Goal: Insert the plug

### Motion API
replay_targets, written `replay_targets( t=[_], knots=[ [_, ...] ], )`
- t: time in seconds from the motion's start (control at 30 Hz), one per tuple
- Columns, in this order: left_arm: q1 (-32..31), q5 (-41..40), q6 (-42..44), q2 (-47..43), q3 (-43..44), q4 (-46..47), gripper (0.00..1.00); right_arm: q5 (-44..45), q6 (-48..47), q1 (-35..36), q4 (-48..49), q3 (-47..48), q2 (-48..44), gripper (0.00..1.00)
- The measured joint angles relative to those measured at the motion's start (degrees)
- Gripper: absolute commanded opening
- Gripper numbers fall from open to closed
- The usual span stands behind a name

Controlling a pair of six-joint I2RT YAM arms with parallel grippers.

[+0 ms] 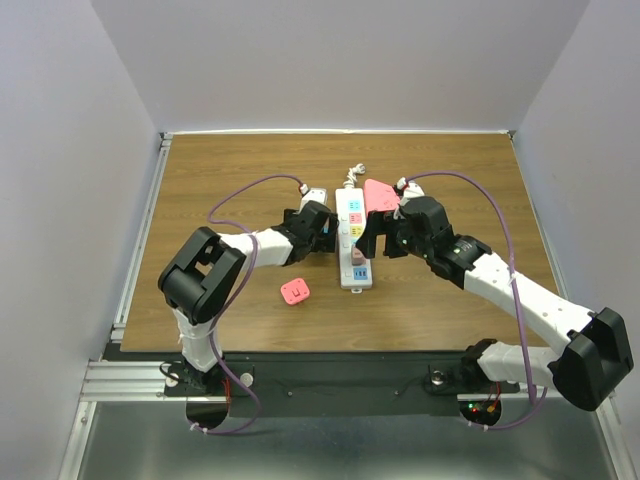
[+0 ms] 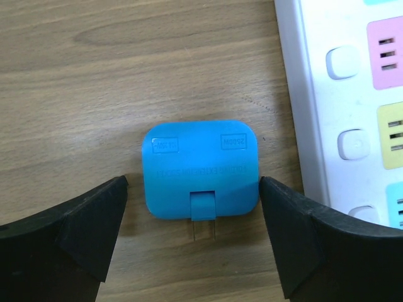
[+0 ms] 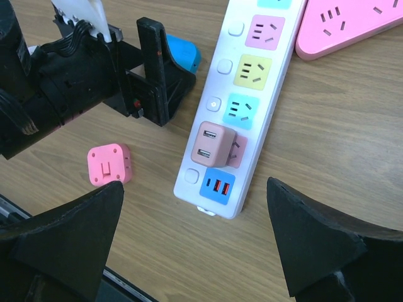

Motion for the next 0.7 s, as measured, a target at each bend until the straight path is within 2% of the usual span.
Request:
replay_targets(
  t=[0.13,0.17,0.23,0.27,0.33,0.37,0.47,0.7],
  knots=[
    [0.00,0.48,1.14,0.42,0.28,0.28,0.74,-0.09,0.00,-0.02,0.00,0.00,0.00,1.00],
    [0.00,0.59,1.36,0.42,0.28,0.31,0.62,-0.09,0.00,-0.02,0.00,0.00,0.02,1.00],
    [0.00,1.18,2.19,0.42,0.17,0.61,0.51,-0.55,0.02,-0.07,0.00,0.00,0.00,1.00],
    [0.00,1.46,2.60,0.37,0.00,1.03,0.40,-0.79,0.00,-0.09,0.00,0.00,0.02,1.00],
    [0.00,2.01,3.30,-0.07,-0.98,2.16,0.29,-1.44,0.02,-0.35,0.00,0.00,0.02,1.00],
    [0.02,2.64,3.87,-0.70,-1.84,2.71,0.18,-1.77,0.00,-0.50,0.00,0.00,0.04,1.00],
    [0.04,4.70,5.79,-3.87,-5.49,3.10,0.00,-3.58,0.04,-1.40,0.00,0.00,0.20,1.00],
    [-0.13,11.23,10.56,-17.31,-13.73,5.35,0.00,-10.47,0.13,-4.46,0.04,1.36,2.82,0.99]
  ],
)
